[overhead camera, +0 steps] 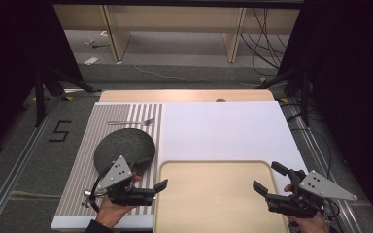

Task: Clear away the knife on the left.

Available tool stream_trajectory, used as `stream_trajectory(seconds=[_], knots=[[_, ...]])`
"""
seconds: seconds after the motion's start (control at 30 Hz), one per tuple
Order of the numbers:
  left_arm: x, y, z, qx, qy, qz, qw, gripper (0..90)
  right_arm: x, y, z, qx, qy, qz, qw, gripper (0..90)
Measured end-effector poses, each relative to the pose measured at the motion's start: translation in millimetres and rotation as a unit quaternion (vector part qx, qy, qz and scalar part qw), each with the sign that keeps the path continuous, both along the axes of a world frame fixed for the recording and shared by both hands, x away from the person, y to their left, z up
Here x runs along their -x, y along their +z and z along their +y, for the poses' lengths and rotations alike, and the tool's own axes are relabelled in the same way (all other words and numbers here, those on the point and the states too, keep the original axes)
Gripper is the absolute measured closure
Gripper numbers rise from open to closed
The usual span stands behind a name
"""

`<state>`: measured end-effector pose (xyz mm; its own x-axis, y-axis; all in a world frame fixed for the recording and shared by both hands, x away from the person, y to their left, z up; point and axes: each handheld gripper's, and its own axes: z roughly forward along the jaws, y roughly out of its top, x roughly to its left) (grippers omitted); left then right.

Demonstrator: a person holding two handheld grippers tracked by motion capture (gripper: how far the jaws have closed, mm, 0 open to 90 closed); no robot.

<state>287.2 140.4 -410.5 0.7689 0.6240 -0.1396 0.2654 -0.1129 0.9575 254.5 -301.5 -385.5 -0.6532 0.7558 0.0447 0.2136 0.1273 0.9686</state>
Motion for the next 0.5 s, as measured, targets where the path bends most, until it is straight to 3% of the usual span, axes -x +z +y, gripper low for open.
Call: stream_trajectory(seconds=[0.5], knots=[[-0.7,1.8,3.5,0.007,0.002,-0.001,1.0000,12.4,0.4,0.0,0.1,0.002,0.001,-0.001,1.0000,16.2]])
